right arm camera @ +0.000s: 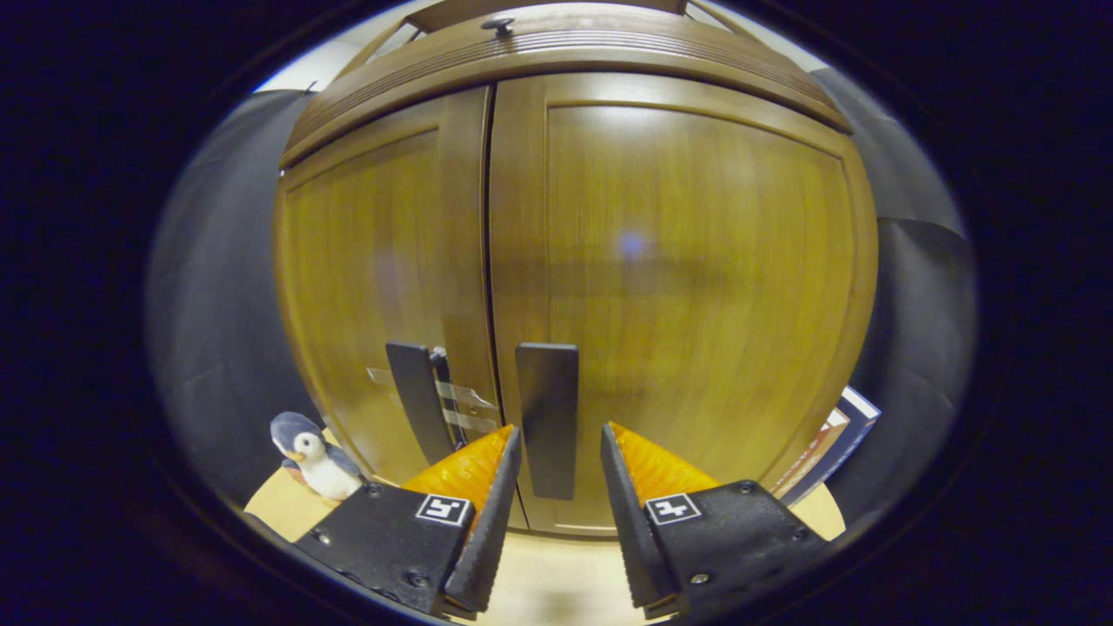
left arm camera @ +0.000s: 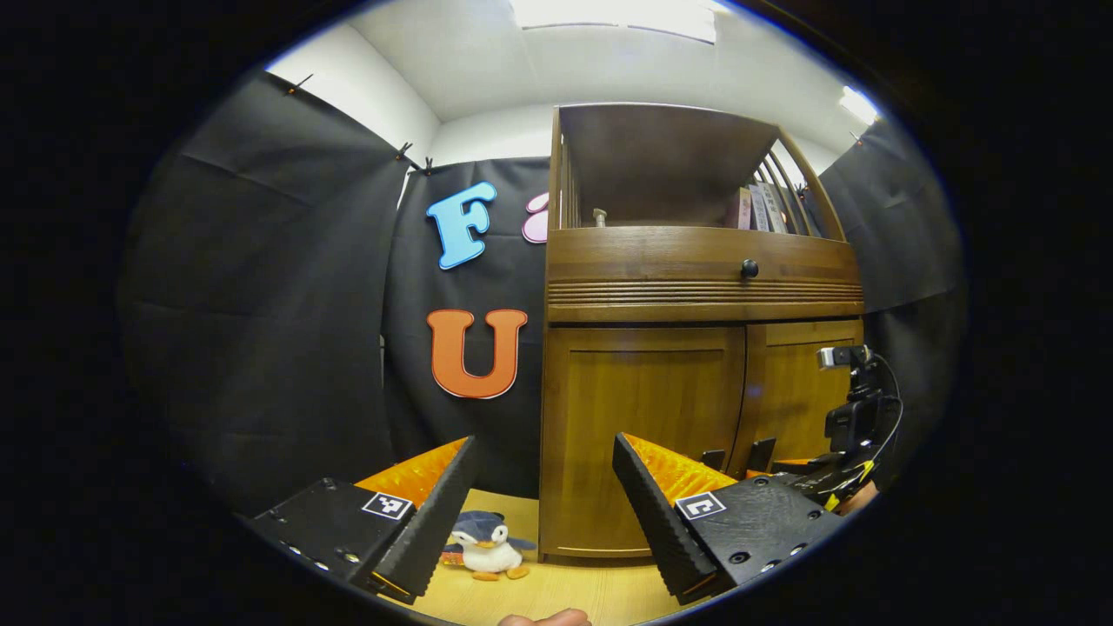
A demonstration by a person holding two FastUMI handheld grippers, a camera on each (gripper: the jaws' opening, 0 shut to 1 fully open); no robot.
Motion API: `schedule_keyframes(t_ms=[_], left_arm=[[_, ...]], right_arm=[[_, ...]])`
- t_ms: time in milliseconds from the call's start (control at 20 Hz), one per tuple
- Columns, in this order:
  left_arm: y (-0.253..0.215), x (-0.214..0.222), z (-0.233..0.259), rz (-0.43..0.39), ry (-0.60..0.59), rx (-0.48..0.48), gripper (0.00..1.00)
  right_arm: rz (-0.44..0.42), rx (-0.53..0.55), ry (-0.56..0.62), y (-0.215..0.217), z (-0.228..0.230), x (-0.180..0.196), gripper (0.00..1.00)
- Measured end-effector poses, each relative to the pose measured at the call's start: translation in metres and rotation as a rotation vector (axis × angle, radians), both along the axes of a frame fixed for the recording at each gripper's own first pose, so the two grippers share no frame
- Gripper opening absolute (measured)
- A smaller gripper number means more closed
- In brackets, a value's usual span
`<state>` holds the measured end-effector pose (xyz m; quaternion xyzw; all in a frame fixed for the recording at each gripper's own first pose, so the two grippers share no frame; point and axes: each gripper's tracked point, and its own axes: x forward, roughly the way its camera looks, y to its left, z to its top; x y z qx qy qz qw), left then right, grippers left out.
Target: Open the right door of the double-door shoe cabinet with the right hand, and open the left door with the left hand.
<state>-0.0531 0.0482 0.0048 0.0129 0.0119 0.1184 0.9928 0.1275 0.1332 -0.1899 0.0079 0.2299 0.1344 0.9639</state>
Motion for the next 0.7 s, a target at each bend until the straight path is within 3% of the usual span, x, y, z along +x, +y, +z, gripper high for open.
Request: schedule_keyframes(t_ms=[50,100,700], left_arm=[[0.002,0.0,-0.001,0.001,0.002,0.003,1.0],[0.004,-0.001,-0.002,0.001,0.006,0.006,0.94],[0.028,-0.002,-0.018,-0.038,0.046,-0.015,0.94]], right_arm=[[-0.005,-0.007,0.003,0.001,-0.002,0.003,0.58],[-0.008,-0.013,0.002,0.002,-0.005,0.005,0.56],[-0.129,-0.045,-0.029,0.008,-0.015,0.023,0.38]])
